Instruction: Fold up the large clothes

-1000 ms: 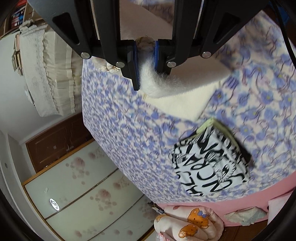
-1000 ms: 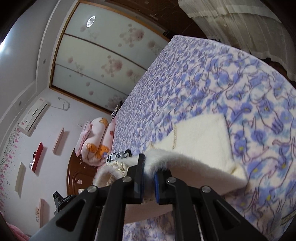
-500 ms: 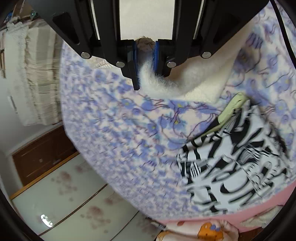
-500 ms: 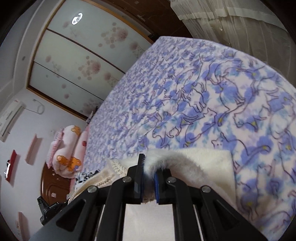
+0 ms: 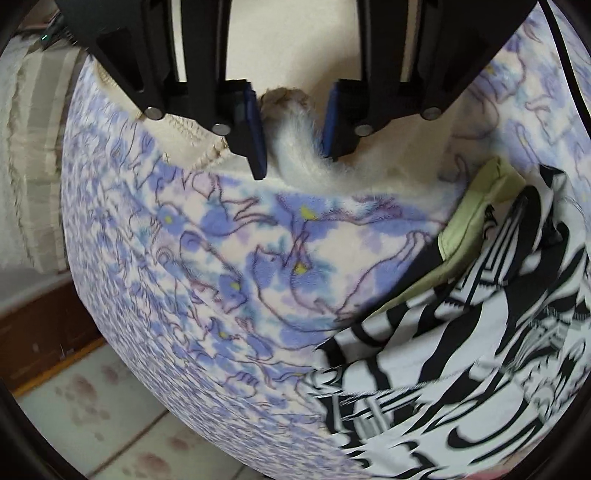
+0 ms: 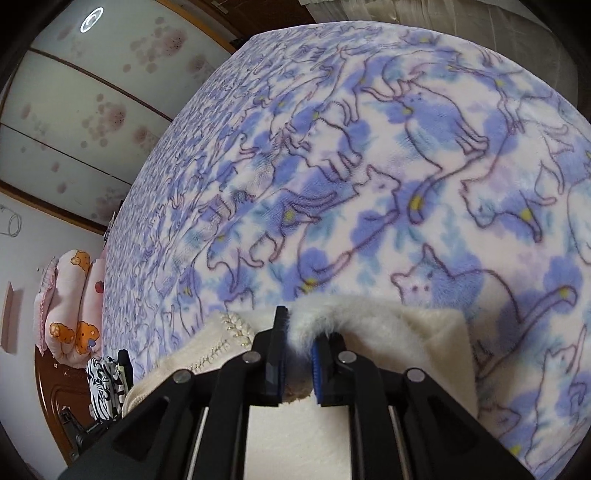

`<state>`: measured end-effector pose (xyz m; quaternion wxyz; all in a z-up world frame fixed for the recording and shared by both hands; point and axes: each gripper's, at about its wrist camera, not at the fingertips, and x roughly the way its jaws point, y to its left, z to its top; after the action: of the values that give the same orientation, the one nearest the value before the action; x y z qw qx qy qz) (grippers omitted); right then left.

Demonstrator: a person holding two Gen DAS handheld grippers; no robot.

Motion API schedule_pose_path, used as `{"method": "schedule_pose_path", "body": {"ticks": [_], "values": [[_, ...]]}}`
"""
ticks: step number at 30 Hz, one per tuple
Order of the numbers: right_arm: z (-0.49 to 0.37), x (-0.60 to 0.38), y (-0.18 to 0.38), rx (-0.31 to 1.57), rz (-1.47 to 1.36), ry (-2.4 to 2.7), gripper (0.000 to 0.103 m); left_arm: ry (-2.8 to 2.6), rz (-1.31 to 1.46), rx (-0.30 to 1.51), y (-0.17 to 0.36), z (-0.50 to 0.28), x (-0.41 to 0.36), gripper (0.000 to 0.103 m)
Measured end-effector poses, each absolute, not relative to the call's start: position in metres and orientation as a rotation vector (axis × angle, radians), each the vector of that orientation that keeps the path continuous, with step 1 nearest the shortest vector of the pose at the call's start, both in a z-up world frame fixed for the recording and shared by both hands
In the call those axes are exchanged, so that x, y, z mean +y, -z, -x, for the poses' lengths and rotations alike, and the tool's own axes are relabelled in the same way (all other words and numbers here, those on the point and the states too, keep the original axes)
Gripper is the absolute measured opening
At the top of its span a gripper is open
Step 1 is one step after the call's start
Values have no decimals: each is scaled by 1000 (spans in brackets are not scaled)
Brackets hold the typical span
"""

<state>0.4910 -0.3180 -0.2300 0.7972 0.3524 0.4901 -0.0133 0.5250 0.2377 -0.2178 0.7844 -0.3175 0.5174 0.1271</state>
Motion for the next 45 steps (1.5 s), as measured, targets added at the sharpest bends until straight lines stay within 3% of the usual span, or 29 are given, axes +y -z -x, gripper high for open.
{"method": "schedule_pose_path", "body": {"ticks": [1,3,5,6,13,21,24,25,27,28,30,36,40,45], "values": [[-491,-318,227,1059,-750,23,17,-270,659,1124,213,-524,234,39],[-488,-316,216,1066,-702,31,29,-263,625,1113,202,-520,229,64],[-481,-313,202,1046,-653,46,47,-259,571,1080,184,-511,223,67],[-476,-311,194,1027,-634,51,49,-256,552,1071,178,-507,220,68],[-435,-287,171,996,-680,-13,51,-90,570,1072,158,-461,190,68],[-367,-204,202,1076,-689,-215,51,139,522,1146,186,-396,118,68],[-343,-170,217,1128,-575,-266,48,264,539,1204,203,-376,90,52],[-334,-160,221,1129,-536,-285,43,282,536,1218,206,-372,83,50],[-319,-147,228,1129,-499,-310,36,316,526,1244,216,-360,67,31],[-313,-141,233,1132,-501,-319,31,323,525,1253,219,-356,63,26],[-304,-133,243,1150,-525,-344,17,332,517,1280,227,-348,53,10],[-297,-129,249,1102,-471,-375,1,311,447,1372,256,-339,34,10],[-312,-129,266,1143,-435,-407,0,245,422,1388,271,-341,28,10],[-312,-131,271,1142,-323,-441,0,151,316,1373,270,-348,30,1]]}}
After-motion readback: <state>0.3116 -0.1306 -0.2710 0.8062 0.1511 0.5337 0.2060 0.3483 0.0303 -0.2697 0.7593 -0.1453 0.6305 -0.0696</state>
